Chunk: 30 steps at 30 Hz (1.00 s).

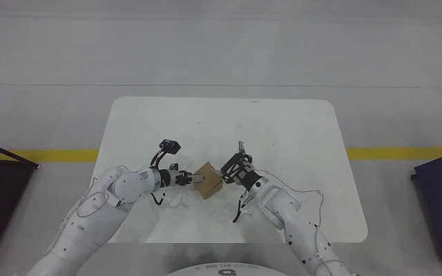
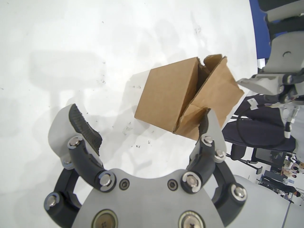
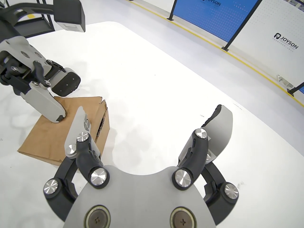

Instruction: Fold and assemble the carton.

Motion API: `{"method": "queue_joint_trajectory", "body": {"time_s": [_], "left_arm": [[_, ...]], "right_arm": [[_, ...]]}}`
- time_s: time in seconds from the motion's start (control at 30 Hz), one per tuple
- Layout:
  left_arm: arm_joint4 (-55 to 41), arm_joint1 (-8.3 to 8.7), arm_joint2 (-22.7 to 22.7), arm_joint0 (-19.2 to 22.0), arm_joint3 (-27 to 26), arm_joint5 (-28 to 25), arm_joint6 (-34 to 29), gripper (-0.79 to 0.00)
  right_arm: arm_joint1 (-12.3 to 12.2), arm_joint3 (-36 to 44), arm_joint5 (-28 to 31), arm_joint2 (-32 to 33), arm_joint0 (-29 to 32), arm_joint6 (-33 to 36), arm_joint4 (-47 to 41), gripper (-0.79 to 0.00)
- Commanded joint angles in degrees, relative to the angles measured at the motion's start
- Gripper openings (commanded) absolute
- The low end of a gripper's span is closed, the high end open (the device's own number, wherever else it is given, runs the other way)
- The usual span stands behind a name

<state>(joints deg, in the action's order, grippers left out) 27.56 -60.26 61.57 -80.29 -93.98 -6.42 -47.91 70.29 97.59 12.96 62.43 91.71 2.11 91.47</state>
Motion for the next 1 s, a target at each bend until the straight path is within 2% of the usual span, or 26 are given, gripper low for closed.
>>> {"method": "queue_joint_trajectory", "body": {"time_s": [0.0,0.33,0.6,0.97], "left_arm": [[0.03,0.01,-0.03,0.02,0.05,-0.14,0.1,0.0],[-0.19,0.04,-0.14,0.05,0.18,-0.14,0.35,0.0],[-0.11,0.08,-0.19,-0.01,0.22,0.06,0.69,0.0],[1.34,0.04,0.05,0.8,0.91,1.03,2.77,0.0]], "right_arm": [[0.19,-1.13,-0.43,-0.71,-1.0,0.67,0.01,0.0],[0.5,-2.79,-1.83,-1.33,-2.19,1.13,-0.78,0.0],[0.11,-1.31,-2.41,1.73,-0.53,-1.44,-3.69,0.0],[0.19,-4.32,-1.79,0.02,-0.85,0.25,-1.7,0.0]]}}
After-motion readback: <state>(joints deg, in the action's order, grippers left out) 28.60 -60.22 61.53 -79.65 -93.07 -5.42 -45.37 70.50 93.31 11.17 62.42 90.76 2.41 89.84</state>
